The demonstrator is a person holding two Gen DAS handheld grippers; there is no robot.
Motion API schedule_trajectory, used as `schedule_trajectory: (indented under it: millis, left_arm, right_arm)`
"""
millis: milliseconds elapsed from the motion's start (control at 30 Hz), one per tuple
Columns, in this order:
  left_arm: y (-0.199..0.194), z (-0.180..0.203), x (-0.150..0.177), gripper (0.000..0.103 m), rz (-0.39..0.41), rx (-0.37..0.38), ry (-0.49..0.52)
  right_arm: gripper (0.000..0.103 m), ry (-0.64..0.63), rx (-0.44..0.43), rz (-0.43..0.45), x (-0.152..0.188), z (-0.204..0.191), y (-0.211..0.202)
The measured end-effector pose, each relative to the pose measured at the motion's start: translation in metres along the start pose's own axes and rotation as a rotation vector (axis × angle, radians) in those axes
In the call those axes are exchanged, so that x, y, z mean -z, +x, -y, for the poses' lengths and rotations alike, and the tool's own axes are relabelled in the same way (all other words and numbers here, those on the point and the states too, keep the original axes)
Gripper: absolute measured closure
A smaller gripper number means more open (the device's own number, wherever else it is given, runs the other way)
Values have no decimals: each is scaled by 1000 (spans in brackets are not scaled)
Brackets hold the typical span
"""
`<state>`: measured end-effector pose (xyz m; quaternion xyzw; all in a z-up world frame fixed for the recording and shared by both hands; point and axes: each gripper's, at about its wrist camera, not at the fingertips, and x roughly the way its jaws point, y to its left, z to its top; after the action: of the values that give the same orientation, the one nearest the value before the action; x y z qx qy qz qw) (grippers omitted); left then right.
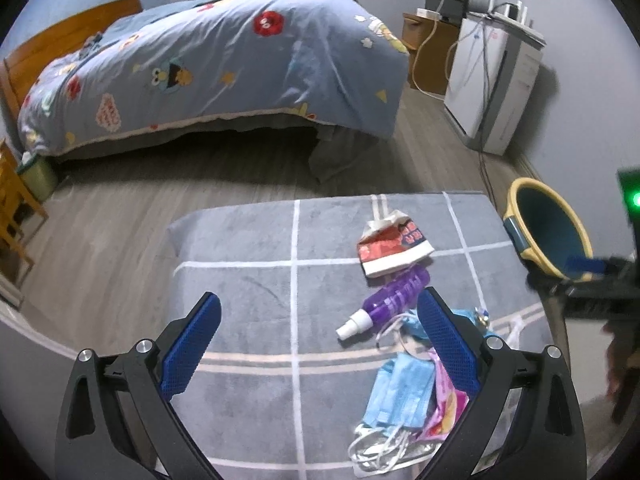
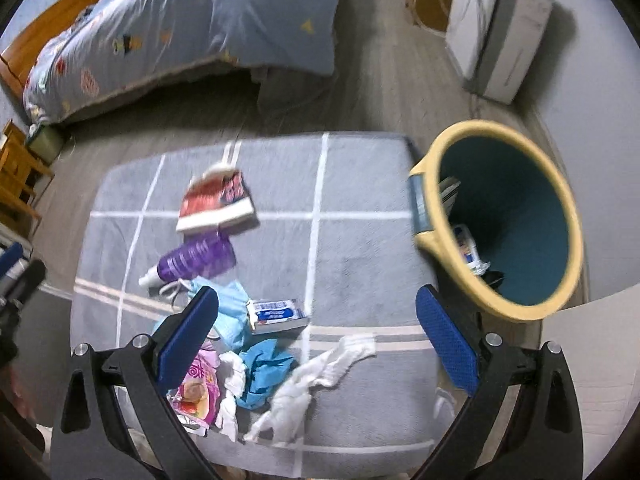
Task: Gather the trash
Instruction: 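Move both grippers back over the remaining trash on the mat, then grasp the purple spray bottle with the left gripper while the right grasps a small blister pack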
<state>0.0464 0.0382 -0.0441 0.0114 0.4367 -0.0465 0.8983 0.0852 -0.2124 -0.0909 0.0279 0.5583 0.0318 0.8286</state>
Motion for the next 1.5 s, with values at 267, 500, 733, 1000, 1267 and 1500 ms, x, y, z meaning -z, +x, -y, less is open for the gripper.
schedule_trajectory:
  millis: [267, 500, 733, 1000, 1267, 1500]
  left_arm:
    - [26, -9, -3, 6, -42, -28, -5]
    - [53, -11, -2, 6, -98, -29, -23]
    - [66, -4, -1, 6, -125, -33, 1]
    - [75, 6, 2, 6, -139, 3, 20]
    - [99, 29, 2, 8, -167, 47, 104]
    - [128, 53, -6, 30, -208, 143, 159]
  right_arm:
    - [6, -9, -24, -108, 12, -14, 47]
    - [22, -55, -45, -139, 17, -23, 59]
    - [57, -65, -91, -185, 20, -25, 68]
    - [89, 4, -125, -139, 12, -9, 48]
    - [91, 110, -91, -132, 4, 22, 46]
    - [91, 66, -57, -120, -2, 19, 53]
